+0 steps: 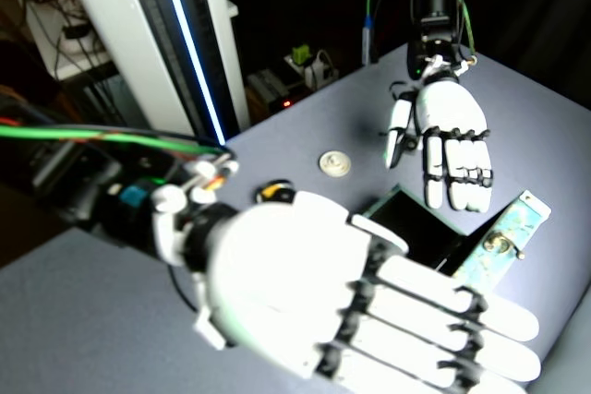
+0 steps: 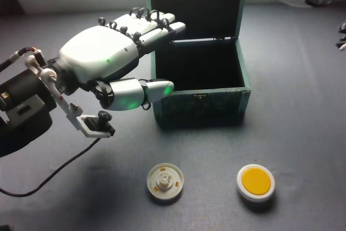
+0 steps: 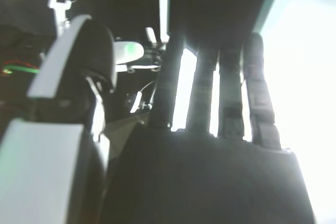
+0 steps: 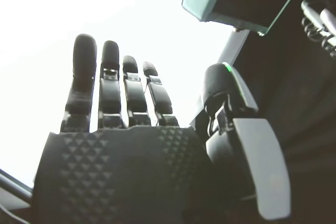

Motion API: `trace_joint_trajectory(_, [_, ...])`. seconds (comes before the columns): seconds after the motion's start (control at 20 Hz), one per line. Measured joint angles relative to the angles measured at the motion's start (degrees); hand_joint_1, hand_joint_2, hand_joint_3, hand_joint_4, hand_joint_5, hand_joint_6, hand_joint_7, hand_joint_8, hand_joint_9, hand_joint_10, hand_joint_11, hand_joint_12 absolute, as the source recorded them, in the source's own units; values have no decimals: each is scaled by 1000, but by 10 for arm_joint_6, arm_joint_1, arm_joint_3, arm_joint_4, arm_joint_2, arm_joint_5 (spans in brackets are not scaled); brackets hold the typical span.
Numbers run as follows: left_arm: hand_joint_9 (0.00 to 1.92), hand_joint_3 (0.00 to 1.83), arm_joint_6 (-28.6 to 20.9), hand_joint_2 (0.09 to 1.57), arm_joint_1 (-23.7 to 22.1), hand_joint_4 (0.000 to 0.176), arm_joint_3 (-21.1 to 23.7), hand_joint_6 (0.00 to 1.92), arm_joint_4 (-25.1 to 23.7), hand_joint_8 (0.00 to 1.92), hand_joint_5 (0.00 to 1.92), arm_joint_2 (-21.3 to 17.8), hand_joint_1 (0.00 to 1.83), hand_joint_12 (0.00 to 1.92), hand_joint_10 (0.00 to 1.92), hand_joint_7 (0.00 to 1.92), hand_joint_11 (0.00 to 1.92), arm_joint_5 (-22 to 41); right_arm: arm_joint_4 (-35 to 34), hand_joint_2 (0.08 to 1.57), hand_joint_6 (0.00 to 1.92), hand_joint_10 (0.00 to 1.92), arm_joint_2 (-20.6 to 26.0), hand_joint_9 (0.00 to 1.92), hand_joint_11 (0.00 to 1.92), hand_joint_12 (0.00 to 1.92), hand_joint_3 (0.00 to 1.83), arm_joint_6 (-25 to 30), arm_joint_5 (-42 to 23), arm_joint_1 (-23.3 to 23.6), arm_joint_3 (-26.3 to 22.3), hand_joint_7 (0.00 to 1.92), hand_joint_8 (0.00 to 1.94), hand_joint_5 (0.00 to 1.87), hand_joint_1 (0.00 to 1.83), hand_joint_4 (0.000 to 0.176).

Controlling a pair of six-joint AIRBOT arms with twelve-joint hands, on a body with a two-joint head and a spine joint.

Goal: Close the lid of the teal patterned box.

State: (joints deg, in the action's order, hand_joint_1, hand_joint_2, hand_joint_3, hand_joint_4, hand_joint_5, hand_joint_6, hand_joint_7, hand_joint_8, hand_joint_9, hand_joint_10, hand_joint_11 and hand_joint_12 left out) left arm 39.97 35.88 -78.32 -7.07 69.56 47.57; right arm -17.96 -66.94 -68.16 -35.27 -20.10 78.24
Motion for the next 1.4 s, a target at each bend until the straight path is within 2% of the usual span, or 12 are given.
trace_joint_trajectory(0.1, [27,3,0,1367,-1,0,-4,5,2,3,67,3,266,599,8,21,0,-7,1,1426,0,0,-15,0,0,8,6,0,20,4,10,0,0,1,184,0])
trace_joint_trajectory(0.15, [28,4,0,1373,-2,0,-5,2,1,1,60,3,310,608,8,16,0,-8,1,1420,5,40,-19,21,0,590,1,0,28,5,14,22,0,32,225,0])
trace_joint_trajectory(0.2, [40,5,0,1386,-5,0,-7,3,1,1,67,3,342,704,10,22,0,-14,2,1386,0,14,-27,13,0,981,0,0,36,6,21,4,0,6,182,0])
trace_joint_trajectory(0.3, [61,3,0,1399,-8,0,-9,6,1,4,86,3,359,781,12,42,0,-14,4,1385,0,47,-38,68,0,1425,0,0,48,8,29,7,2,0,182,0])
trace_joint_trajectory(0.4, [81,2,0,1401,-8,0,-10,11,0,7,108,3,376,777,17,61,0,-19,9,1381,1,487,-47,6,0,1677,1,0,64,8,37,66,9,3,204,0])
trace_joint_trajectory(0.5, [29,1,0,1402,-8,0,-13,3,2,3,99,7,338,516,6,32,0,-20,10,1375,0,548,-55,0,0,1617,0,0,78,10,43,100,9,0,206,0])
trace_joint_trajectory(0.7, [46,0,0,1380,-8,0,-16,8,0,4,133,12,265,579,10,66,0,-26,12,1426,21,308,-64,7,0,1282,7,0,87,10,54,103,15,64,78,0])
trace_joint_trajectory(0.8, [44,2,0,1392,-9,0,-16,6,0,2,133,12,271,577,7,58,0,-27,12,1459,152,1024,-65,294,65,1744,2,0,88,10,57,488,219,305,133,0])
trace_joint_trajectory(0.9, [67,2,0,1395,-10,0,-17,13,1,12,155,12,312,556,15,89,0,-28,11,1458,346,962,-65,573,327,1642,0,4,73,14,57,669,310,355,140,0])
trace_joint_trajectory(1.1, [36,5,0,1420,-9,0,-17,6,3,0,155,12,269,560,3,65,0,-28,12,1460,556,1217,-65,619,394,1730,1,14,62,16,57,551,789,264,146,0])
trace_joint_trajectory(1.25, [42,3,-1,1427,-9,0,-17,4,5,2,155,12,286,380,6,79,0,-28,10,1452,544,1380,-65,638,455,1817,0,16,84,16,54,517,878,236,148,0])
trace_joint_trajectory(1.4, [105,1,-4,1432,-3,0,-17,9,9,7,178,13,351,606,23,133,0,-30,6,1446,566,1391,-63,609,484,1827,0,16,85,13,45,476,779,231,156,0])
